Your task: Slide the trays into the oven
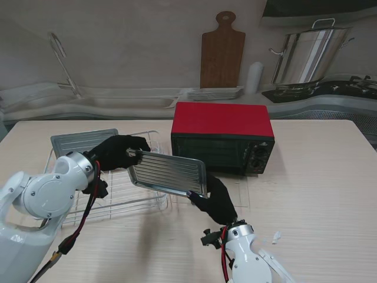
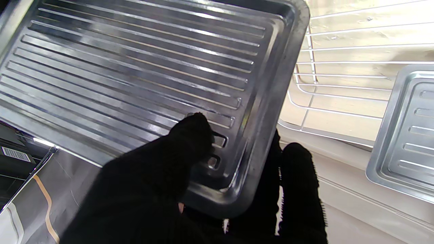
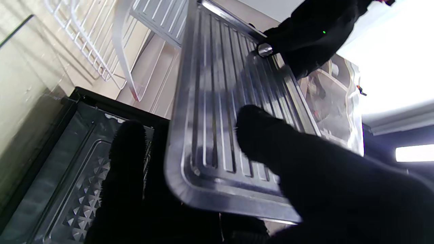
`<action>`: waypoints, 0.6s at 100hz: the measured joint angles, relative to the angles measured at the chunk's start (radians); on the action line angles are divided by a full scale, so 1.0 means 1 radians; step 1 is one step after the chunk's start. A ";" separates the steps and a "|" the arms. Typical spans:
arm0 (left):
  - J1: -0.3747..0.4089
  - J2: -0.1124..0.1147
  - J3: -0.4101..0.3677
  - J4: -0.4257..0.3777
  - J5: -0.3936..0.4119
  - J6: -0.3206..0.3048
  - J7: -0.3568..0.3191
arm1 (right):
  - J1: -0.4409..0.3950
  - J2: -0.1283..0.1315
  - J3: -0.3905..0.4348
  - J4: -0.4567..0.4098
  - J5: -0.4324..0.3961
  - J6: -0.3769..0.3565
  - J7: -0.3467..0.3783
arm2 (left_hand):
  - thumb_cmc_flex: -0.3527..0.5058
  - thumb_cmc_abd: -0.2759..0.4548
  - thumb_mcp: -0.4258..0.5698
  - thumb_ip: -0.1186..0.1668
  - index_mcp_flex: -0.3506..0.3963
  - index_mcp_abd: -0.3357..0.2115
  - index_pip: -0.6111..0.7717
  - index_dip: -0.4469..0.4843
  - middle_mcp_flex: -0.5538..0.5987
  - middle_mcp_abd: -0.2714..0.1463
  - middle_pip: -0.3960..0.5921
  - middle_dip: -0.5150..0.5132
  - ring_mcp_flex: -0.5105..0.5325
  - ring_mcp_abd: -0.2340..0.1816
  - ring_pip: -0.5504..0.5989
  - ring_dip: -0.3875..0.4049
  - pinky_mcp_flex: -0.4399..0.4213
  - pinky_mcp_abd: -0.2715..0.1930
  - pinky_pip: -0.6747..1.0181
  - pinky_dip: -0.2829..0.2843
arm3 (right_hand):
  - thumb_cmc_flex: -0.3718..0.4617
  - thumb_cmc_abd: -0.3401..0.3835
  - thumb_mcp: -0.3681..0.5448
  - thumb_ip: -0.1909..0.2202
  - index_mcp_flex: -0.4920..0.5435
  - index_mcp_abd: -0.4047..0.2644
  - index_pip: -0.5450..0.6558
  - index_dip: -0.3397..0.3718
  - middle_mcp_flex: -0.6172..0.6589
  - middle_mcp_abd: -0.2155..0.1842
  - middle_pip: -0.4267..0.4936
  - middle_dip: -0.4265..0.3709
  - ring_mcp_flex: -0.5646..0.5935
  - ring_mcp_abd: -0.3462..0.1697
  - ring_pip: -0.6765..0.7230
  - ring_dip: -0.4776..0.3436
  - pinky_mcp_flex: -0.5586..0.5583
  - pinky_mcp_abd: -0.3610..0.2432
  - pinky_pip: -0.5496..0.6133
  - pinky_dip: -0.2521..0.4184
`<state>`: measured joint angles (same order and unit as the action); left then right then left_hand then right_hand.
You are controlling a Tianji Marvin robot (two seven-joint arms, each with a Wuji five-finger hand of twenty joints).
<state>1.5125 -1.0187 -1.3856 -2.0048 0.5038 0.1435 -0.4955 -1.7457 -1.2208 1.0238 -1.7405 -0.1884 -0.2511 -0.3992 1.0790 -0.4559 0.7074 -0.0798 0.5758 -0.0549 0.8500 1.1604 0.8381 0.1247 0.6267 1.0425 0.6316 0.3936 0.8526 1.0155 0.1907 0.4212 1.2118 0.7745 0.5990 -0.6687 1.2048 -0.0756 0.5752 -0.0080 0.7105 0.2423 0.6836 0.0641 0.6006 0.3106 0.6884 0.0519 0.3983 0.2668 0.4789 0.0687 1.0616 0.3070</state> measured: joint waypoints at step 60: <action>-0.001 0.004 0.006 -0.011 -0.013 -0.027 -0.014 | 0.000 -0.013 -0.005 -0.012 0.155 -0.044 0.017 | 0.010 -0.010 0.002 0.000 0.001 0.000 0.031 -0.148 0.026 0.012 -0.100 -0.015 -0.014 0.000 -0.053 -0.090 -0.041 -0.004 0.000 -0.041 | 0.195 -0.080 0.123 -0.124 0.324 0.005 -0.070 0.085 0.339 0.033 -0.013 -0.004 0.310 0.105 0.144 0.011 0.316 0.124 0.246 -0.335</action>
<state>1.5113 -1.0152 -1.3797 -2.0154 0.4909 0.1170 -0.5100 -1.7455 -1.2342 1.0193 -1.7526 -0.0330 -0.2949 -0.3821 1.0891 -0.4658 0.7090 -0.0797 0.5771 -0.0549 0.8809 1.0124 0.8641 0.1368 0.5264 1.0275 0.6180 0.3937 0.7999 0.9258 0.1495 0.4177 1.2120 0.7336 0.7939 -0.7482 1.3276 -0.2001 0.8991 -0.0035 0.6402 0.3277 1.0224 0.0974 0.5874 0.3065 0.9986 0.1566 0.5420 0.2775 0.7951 0.1923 1.3074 -0.0280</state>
